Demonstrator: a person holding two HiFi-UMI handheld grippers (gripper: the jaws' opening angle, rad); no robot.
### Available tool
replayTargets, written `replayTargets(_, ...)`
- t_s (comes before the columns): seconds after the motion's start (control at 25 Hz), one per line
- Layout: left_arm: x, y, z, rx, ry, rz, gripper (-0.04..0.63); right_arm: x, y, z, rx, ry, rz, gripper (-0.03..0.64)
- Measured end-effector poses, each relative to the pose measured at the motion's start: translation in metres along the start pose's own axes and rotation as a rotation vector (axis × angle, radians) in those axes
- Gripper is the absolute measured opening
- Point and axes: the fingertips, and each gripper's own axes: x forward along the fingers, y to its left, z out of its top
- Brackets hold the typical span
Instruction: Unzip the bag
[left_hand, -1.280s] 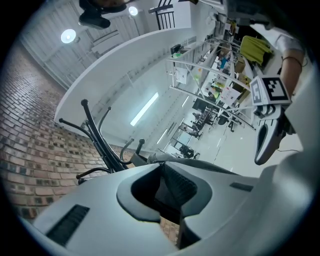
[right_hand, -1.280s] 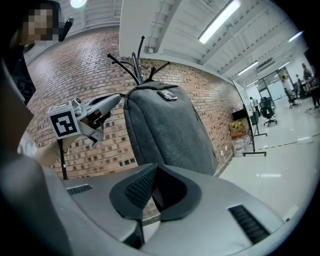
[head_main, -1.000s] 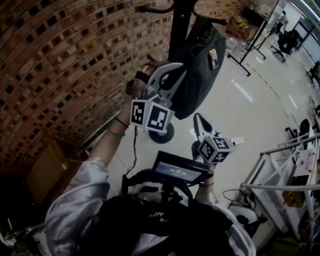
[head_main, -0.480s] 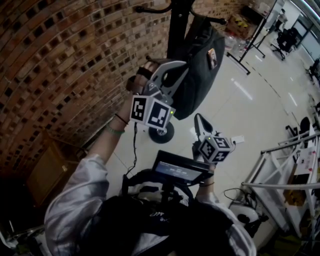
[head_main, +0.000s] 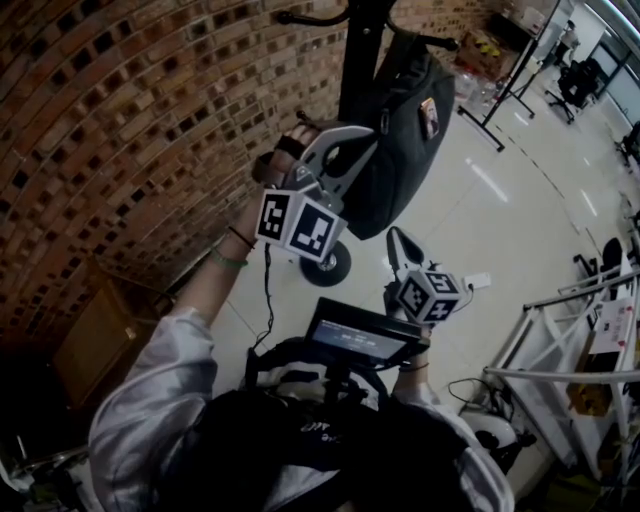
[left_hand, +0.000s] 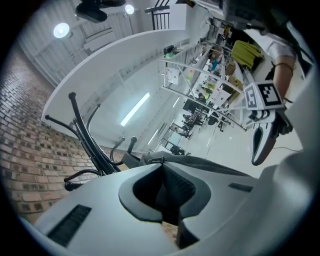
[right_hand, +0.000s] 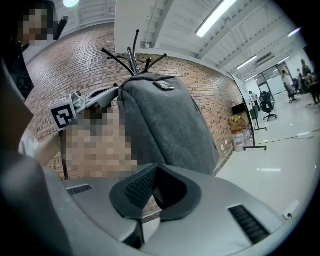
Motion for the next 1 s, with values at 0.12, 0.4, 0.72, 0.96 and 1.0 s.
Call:
replayTargets(0.12, -0.002, -0.001, -0.001, -0.028, 0.003, -0.007, 0.017, 0.001, 0.002, -0.001, 0.001, 0.004, 0.008, -0.009)
replayTargets(0.4, -0.007, -0.009, -0.007, -0.04, 0.011, -0.012, 0.017, -0.001, 0.004, -0.004, 0.001, 0.012, 0.016, -0.009)
replayTargets(0.72, -0.011, -0.013, -0.011, -0.056, 0.019, -0.011, 0.017, -0.002, 0.006, -0.007, 0.002, 0.02, 0.019, -0.009)
replayTargets(0.96, -0.016, -0.018, -0.014, -0.066, 0.02, -0.019, 0.017, -0.003, 0.007, -0.011, 0.005, 0.025, 0.014, -0.009)
replayTargets(1.0, -0.017, -0.018, -0.015, -0.067, 0.02, -0.02, 0.017, -0.002, 0.007, -0.011, 0.005, 0.027, 0.014, -0.009)
